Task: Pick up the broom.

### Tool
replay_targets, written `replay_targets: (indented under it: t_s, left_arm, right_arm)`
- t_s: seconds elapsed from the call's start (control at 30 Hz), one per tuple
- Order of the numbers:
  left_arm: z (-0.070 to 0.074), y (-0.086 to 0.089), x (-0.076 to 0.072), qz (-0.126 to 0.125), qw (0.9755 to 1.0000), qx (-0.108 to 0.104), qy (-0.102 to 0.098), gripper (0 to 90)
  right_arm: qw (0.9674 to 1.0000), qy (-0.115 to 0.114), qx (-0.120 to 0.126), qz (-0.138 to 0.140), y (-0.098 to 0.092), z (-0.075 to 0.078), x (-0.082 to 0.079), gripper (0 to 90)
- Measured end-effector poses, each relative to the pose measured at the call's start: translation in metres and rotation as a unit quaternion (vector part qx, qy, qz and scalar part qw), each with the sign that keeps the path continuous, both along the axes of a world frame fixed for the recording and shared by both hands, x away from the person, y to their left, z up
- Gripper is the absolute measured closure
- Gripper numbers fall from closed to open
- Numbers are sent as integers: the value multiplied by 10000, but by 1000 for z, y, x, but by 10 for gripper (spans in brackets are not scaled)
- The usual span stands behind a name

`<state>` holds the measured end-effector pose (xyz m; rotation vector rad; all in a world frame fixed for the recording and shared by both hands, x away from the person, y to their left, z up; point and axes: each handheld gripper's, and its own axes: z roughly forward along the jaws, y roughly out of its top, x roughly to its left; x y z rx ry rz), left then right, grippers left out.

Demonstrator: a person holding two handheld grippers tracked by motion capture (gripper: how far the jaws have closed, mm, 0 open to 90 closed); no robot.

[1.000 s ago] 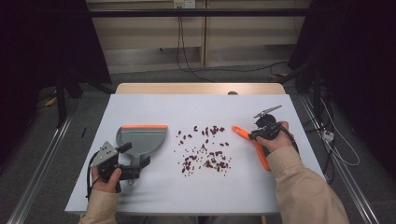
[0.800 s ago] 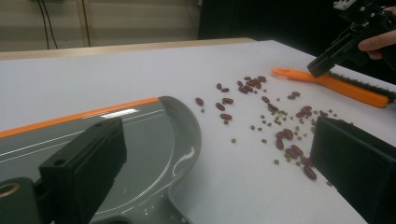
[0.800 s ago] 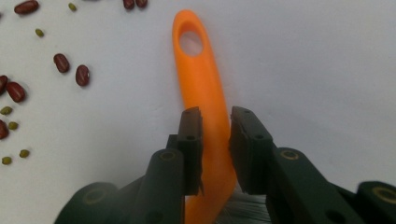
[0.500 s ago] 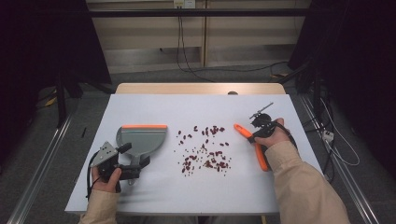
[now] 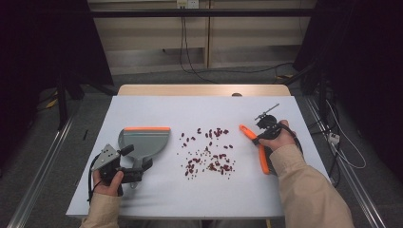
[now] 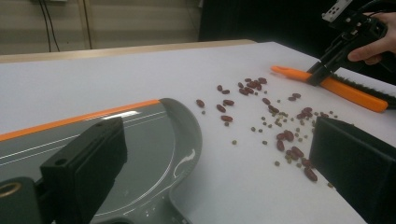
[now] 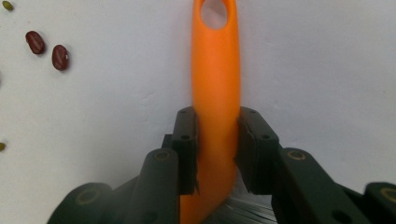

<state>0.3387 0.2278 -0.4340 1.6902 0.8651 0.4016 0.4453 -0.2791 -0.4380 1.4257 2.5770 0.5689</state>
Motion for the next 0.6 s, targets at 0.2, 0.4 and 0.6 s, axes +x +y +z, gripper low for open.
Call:
replay_targets:
  t_s: [0.2, 0.4, 0.6]
  left_arm:
    - [0, 0, 0, -6, 10000, 12, -3, 40]
    - [0, -1, 0, 16, 10000, 36, -13, 40]
    - [2, -1, 0, 48, 10000, 67, -41, 40]
  right_arm:
    - [9996, -239, 172, -44, -4, 5, -5, 706]
    - [9936, -941, 580, -235, -16, 21, -18, 705]
    - [9736, -1824, 1282, -481, -31, 33, -42, 705]
